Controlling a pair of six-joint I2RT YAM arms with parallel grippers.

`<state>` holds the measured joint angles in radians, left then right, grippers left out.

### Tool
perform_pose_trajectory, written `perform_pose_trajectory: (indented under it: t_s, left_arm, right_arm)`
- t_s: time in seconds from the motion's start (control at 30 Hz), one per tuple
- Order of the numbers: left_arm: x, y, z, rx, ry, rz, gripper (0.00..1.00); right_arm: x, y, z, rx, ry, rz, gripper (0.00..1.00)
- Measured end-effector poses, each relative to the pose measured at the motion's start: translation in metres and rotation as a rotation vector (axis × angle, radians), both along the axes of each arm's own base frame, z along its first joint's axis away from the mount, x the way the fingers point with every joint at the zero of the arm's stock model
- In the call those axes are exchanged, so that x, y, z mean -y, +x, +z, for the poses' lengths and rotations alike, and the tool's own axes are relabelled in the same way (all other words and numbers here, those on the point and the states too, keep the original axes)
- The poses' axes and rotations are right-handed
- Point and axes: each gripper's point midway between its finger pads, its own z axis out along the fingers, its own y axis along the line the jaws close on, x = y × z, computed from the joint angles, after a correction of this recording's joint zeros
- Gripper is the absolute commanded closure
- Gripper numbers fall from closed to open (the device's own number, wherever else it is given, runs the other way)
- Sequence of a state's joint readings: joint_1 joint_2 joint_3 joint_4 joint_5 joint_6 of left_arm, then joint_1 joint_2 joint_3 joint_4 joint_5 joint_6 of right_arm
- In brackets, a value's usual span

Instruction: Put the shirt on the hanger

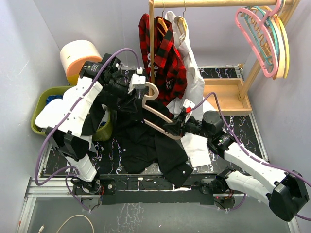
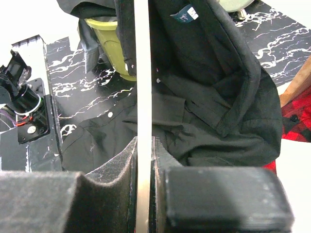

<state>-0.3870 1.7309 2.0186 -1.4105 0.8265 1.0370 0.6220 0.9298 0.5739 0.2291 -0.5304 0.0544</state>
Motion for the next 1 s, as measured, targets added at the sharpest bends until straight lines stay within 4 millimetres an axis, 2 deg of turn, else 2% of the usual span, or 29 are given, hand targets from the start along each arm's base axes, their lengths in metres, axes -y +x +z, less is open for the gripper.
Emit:
perform_pose_trajectory:
  t_s: [0.03, 0.07, 0.2, 0.33, 0.37, 0.47, 0.5, 0.57, 0.67, 0.73, 0.8, 0.9, 1.0]
  left_arm:
    - [0.0, -0.001, -0.001, -0.002, 0.0, -0.002, 0.86]
    - [0.0, -0.003, -0.002, -0.002, -0.003, -0.009, 1.0]
    - [-0.001, -0.011, 0.0, -0.025, -0.009, -0.024, 1.0]
    - [-0.003, -0.011, 0.005, -0.014, -0.031, -0.02, 1.0]
    - [-0.003, -0.011, 0.007, -0.01, -0.035, -0.015, 1.0]
    - [-0.003, -0.013, 0.017, 0.016, -0.051, 0.004, 1.0]
    - [-0.004, -0.014, 0.022, 0.02, -0.06, 0.015, 1.0]
    - [-0.002, -0.013, 0.037, 0.05, -0.095, 0.035, 1.0]
    - [0.004, -0.007, 0.071, 0.123, -0.169, 0.058, 1.0]
    - [0.007, -0.01, 0.093, 0.16, -0.218, 0.07, 1.0]
    - [0.007, -0.014, 0.112, 0.196, -0.257, 0.09, 1.0]
    - [0.004, -0.024, 0.141, 0.249, -0.317, 0.129, 1.0]
    - [0.001, -0.03, 0.167, 0.307, -0.373, 0.164, 1.0]
  right_arm:
    - [0.0, 0.0, 0.0, -0.003, 0.0, 0.001, 0.92]
    - [0.0, -0.001, -0.001, -0.005, 0.0, 0.004, 0.92]
    - [0.002, 0.003, -0.002, -0.015, -0.002, -0.018, 0.92]
    - [0.001, 0.003, 0.001, -0.01, 0.011, -0.015, 0.91]
    - [0.001, 0.003, 0.003, -0.009, 0.016, -0.018, 0.83]
    - [0.002, 0.005, 0.012, -0.004, 0.048, -0.042, 0.12]
    - [0.004, 0.008, 0.021, 0.009, 0.069, -0.068, 0.03]
    - [0.012, 0.012, 0.04, 0.039, 0.116, -0.129, 0.02]
    - [0.035, 0.013, 0.075, 0.1, 0.212, -0.249, 0.02]
    - [0.057, 0.003, 0.1, 0.15, 0.309, -0.321, 0.02]
    - [0.077, -0.009, 0.113, 0.174, 0.398, -0.365, 0.02]
    - [0.09, -0.028, 0.114, 0.164, 0.499, -0.357, 0.02]
    - [0.083, -0.03, 0.078, 0.054, 0.515, -0.333, 0.08]
